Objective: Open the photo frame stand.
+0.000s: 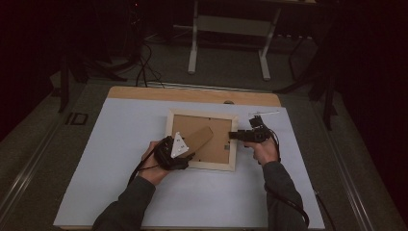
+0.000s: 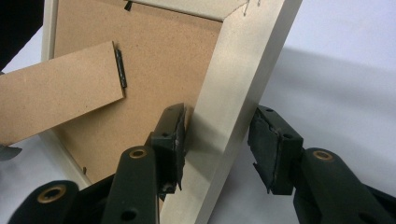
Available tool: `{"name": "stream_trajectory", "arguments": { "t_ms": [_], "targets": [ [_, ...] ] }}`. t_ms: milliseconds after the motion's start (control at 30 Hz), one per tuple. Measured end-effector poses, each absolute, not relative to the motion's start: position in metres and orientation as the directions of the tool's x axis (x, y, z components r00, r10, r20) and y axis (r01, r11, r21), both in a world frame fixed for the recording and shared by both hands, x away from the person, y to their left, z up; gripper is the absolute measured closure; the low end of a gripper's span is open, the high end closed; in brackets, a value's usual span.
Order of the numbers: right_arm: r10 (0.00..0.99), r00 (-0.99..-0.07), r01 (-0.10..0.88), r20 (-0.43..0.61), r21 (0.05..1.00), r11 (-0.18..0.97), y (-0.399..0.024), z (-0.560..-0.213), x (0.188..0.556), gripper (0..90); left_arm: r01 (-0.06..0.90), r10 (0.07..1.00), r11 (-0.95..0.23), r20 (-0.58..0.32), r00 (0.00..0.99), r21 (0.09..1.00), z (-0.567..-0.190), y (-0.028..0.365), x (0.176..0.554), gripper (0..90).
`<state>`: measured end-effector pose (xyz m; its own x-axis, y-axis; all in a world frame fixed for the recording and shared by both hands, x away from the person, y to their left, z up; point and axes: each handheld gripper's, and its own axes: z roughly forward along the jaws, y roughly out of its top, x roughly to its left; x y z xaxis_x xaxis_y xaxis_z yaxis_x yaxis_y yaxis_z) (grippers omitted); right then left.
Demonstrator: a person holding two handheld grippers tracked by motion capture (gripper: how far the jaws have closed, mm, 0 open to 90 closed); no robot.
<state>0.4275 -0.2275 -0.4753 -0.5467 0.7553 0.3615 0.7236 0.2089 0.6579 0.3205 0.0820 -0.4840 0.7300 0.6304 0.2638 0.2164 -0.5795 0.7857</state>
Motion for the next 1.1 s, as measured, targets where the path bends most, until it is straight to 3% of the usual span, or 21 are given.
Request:
{"name": "stream_trajectory", "arguments": {
  "t_ms": [467, 1100],
  "targets": [
    [0.763, -0.539, 0.710, 0.358, 0.680, 0.183, -0.226, -0.474, 0.424, 57.7, 0.278, 0.637, -0.538, 0.167, 0.753, 0.796, -0.487, 0.087, 0.328, 33.8],
    [0.766, -0.543, 0.697, 0.344, 0.693, 0.183, -0.224, -0.472, 0.422, 58.2, 0.519, 0.626, -0.342, -0.222, 0.748, 0.783, -0.481, 0.111, 0.353, 35.0]
  ]
}}
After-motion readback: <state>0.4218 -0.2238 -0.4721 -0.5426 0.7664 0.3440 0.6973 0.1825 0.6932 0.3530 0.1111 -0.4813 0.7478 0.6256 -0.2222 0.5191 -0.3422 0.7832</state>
